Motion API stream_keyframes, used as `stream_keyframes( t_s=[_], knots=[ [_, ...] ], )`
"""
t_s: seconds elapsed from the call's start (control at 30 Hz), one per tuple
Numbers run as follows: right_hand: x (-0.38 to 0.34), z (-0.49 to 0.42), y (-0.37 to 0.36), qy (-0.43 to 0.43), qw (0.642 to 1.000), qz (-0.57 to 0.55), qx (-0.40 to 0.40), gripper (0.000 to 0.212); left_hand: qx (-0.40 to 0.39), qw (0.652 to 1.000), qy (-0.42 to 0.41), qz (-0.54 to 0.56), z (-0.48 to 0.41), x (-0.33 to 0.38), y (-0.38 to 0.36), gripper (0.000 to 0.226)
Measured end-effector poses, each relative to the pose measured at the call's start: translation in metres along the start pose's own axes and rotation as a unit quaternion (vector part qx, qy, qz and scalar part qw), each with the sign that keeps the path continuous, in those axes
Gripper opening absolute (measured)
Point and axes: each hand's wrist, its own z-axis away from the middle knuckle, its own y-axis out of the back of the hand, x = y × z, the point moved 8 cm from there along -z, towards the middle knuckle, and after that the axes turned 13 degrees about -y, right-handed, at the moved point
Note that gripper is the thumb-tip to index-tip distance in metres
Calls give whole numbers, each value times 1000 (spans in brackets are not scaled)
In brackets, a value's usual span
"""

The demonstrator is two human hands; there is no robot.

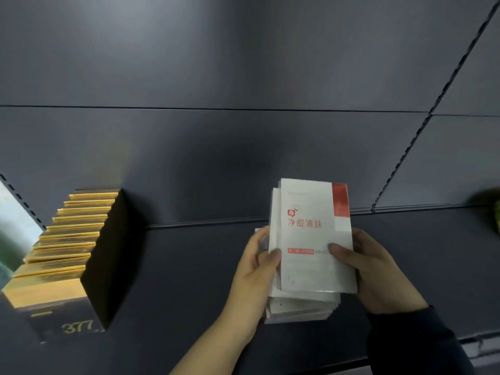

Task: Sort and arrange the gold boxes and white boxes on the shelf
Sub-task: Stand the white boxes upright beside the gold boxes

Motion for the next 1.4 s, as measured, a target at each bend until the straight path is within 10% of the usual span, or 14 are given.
stream_keyframes(
  t_s=[0.53,1.4],
  knots=[
    [40,-53,-155,41,988,-97,115,6,254,952,-83,-152,-18,26,212,24],
    [101,-148,-239,104,992,45,60,43,208,962,-67,-161,-64,-28,234,33]
  ],
)
